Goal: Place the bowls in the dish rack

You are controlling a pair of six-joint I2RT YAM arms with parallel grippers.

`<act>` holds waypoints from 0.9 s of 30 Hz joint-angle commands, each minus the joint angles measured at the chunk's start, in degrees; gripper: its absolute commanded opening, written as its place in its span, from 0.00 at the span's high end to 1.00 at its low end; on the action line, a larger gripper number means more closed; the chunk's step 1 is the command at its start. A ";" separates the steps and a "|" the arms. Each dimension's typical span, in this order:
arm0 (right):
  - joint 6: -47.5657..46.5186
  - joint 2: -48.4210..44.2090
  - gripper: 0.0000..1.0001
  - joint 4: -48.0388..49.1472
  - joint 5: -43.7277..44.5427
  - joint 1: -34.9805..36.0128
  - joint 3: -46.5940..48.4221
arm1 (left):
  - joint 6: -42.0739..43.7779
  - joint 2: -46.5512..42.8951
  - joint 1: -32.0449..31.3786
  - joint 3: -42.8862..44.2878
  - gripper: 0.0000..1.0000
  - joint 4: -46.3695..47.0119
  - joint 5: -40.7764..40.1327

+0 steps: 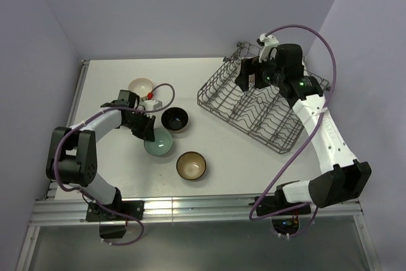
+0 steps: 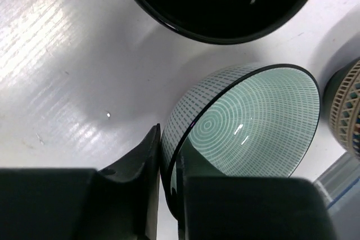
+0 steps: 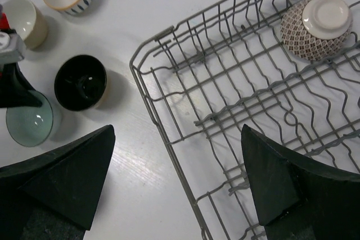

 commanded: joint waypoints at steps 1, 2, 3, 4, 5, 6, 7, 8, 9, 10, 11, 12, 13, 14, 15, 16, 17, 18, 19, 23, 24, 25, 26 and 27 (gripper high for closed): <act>4.34 -0.27 0.00 1.90 -0.11 -0.94 4.72 | -1.36 -4.59 -0.22 2.06 0.97 -2.28 2.43; 4.79 -0.27 0.00 2.07 -0.46 -1.11 4.90 | -1.28 -5.30 -0.30 3.12 0.98 -3.60 2.78; 5.40 -0.44 0.00 2.34 -0.64 -1.29 5.33 | -1.36 -6.70 -0.30 5.65 0.99 -6.13 3.04; 6.71 -0.53 0.00 2.60 -0.90 -1.46 5.51 | -1.80 -7.49 -0.22 7.07 1.00 -7.03 3.13; 7.51 -0.79 0.00 3.21 -2.12 -1.64 5.51 | -1.89 -8.46 -0.04 8.47 1.00 -7.82 3.74; 8.13 -1.14 0.00 3.57 -2.74 -1.90 5.69 | -2.06 -10.12 0.05 11.27 1.00 -9.31 4.36; 9.35 -1.41 0.00 3.92 -3.45 -2.08 5.60 | -3.46 -10.83 0.14 12.69 1.00 -9.59 5.93; 9.63 -1.50 0.00 4.44 -5.19 -2.17 5.69 | -4.52 -12.23 0.14 14.10 1.00 -9.76 6.73; 9.89 -1.32 0.00 4.36 -6.08 -2.17 6.12 | -5.66 -12.77 0.14 16.64 1.00 -9.50 7.61; 10.85 -1.15 0.00 4.27 -6.70 -2.17 6.48 | -8.98 -13.21 0.14 17.79 1.00 -8.11 9.27; 11.38 -0.89 0.00 3.93 -7.23 -2.17 7.18 | -11.01 -14.00 0.14 18.67 1.00 -6.70 9.81; 11.73 -0.45 0.00 3.84 -8.80 -2.17 7.44 | -13.12 -14.35 0.14 20.08 1.00 -5.47 10.59; 12.43 -0.36 0.00 3.75 -9.60 -2.17 7.71 | -16.79 -14.53 0.22 20.61 1.00 -2.41 12.43; 12.88 -0.36 0.00 3.83 -10.56 -2.26 7.80 | -17.96 -15.06 0.14 20.96 1.00 -0.73 13.58; 13.75 -0.79 0.00 4.10 -12.23 -2.17 7.80 | -23.72 -15.23 0.14 21.40 1.00 1.55 14.37; 14.11 -1.06 0.00 4.88 -13.37 -2.17 7.62 | -25.95 -15.41 0.05 21.41 1.00 5.75 14.82; 14.55 -1.41 0.00 5.32 -14.43 -2.17 7.10 | -28.15 -15.67 0.05 21.41 1.00 8.32 15.69; 15.94 -2.19 0.00 5.85 -16.62 -2.17 6.83 | -30.26 -15.50 0.05 21.23 1.00 10.52 16.40; 17.00 -2.72 0.00 6.99 -17.59 -2.17 6.31 | -34.37 -15.33 -0.04 21.06 1.00 12.71 17.01; 24.99 -5.71 0.00 12.07 -22.61 -2.17 1.23 | -45.02 -16.11 -0.92 16.33 1.00 31.21 19.74; 28.32 -6.33 0.00 13.49 -23.40 -2.17 0.08 | -50.00 -16.46 -1.35 13.18 1.00 35.80 19.83; 30.00 -6.77 0.00 16.37 -24.54 -2.26 -1.15 | -52.23 -16.64 -1.71 11.75 1.00 38.98 19.57; 31.76 -7.82 0.00 17.97 -24.81 -2.17 -3.69 | -54.34 -16.82 -2.23 10.52 1.00 41.71 19.05; 35.26 -8.44 0.00 19.81 -25.07 -2.17 -5.19 | -58.19 -16.56 -3.28 8.86 1.00 46.61 18.43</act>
